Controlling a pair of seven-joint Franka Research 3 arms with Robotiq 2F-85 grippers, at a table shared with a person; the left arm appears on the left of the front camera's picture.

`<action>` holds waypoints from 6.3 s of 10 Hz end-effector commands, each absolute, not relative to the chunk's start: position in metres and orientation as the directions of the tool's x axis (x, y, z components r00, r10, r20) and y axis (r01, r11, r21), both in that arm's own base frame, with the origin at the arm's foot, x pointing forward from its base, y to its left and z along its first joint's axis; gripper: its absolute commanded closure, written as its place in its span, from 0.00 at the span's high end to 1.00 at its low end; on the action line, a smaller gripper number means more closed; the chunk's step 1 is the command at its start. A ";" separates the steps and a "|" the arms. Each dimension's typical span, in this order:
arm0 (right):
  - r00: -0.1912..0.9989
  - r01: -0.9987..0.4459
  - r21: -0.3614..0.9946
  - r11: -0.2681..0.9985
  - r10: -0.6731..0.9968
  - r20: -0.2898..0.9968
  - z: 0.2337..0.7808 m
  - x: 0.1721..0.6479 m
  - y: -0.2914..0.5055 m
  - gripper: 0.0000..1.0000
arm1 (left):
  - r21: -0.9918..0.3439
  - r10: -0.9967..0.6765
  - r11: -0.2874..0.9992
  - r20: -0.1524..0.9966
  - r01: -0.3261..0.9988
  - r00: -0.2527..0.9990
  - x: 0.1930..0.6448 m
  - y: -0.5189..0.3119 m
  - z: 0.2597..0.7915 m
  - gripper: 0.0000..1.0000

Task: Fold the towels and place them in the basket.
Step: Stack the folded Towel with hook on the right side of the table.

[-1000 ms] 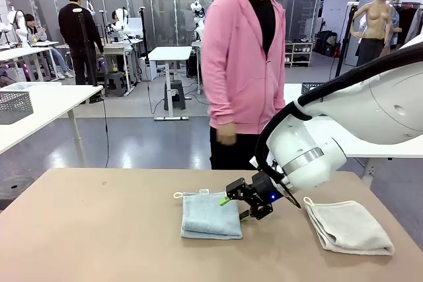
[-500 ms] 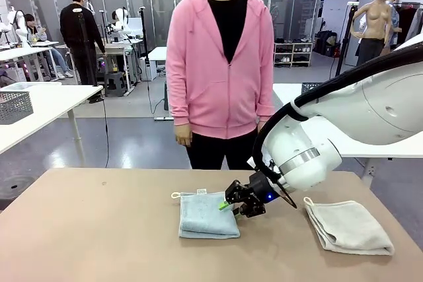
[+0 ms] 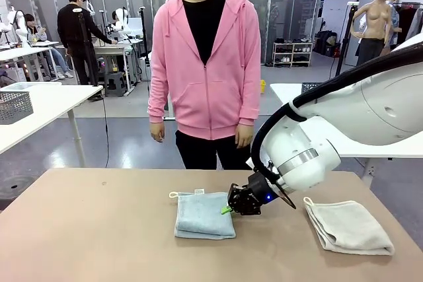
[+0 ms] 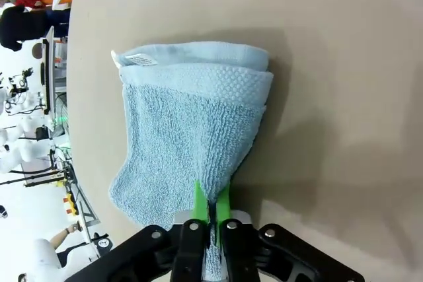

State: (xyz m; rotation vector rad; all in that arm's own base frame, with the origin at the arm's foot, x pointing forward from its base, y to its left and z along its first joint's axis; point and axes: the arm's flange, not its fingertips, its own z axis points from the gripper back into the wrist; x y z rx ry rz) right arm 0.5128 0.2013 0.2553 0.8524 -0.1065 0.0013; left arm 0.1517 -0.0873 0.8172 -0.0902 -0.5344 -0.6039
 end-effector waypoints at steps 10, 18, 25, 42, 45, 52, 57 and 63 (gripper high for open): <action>0.992 -0.067 0.752 0.656 -0.039 0.123 0.294 0.503 0.204 0.05 | 0.079 -0.524 0.820 0.504 0.567 0.687 0.151 -0.087 0.819 1.00; 0.880 -0.460 0.489 0.741 0.310 0.359 0.472 0.460 0.133 0.05 | 0.079 -0.524 0.820 0.504 0.567 0.687 0.151 -0.087 0.819 1.00; 0.860 -0.503 0.387 0.773 0.402 0.314 0.487 0.448 0.009 0.05 | 0.079 -0.524 0.820 0.504 0.567 0.687 0.151 -0.087 0.819 1.00; 0.955 -0.275 0.031 0.961 0.269 0.122 0.404 0.470 -0.062 0.93 | 0.079 -0.524 0.820 0.504 0.567 0.687 0.151 -0.087 0.819 1.00; 0.955 -0.275 0.031 0.961 0.269 0.122 0.404 0.470 -0.062 0.93 | 0.079 -0.524 0.820 0.504 0.567 0.687 0.151 -0.087 0.819 1.00; 0.955 -0.275 0.031 0.961 0.269 0.122 0.404 0.470 -0.062 0.93 | 0.079 -0.524 0.820 0.504 0.567 0.687 0.151 -0.087 0.819 1.00; 0.885 -0.398 0.105 0.911 0.351 0.307 0.582 0.409 -0.080 0.93 | 0.079 -0.524 0.820 0.504 0.567 0.687 0.151 -0.087 0.819 1.00; 0.715 -0.501 -0.102 0.859 0.478 0.511 0.757 0.267 -0.055 0.93 | 0.079 -0.524 0.820 0.504 0.567 0.687 0.151 -0.087 0.819 1.00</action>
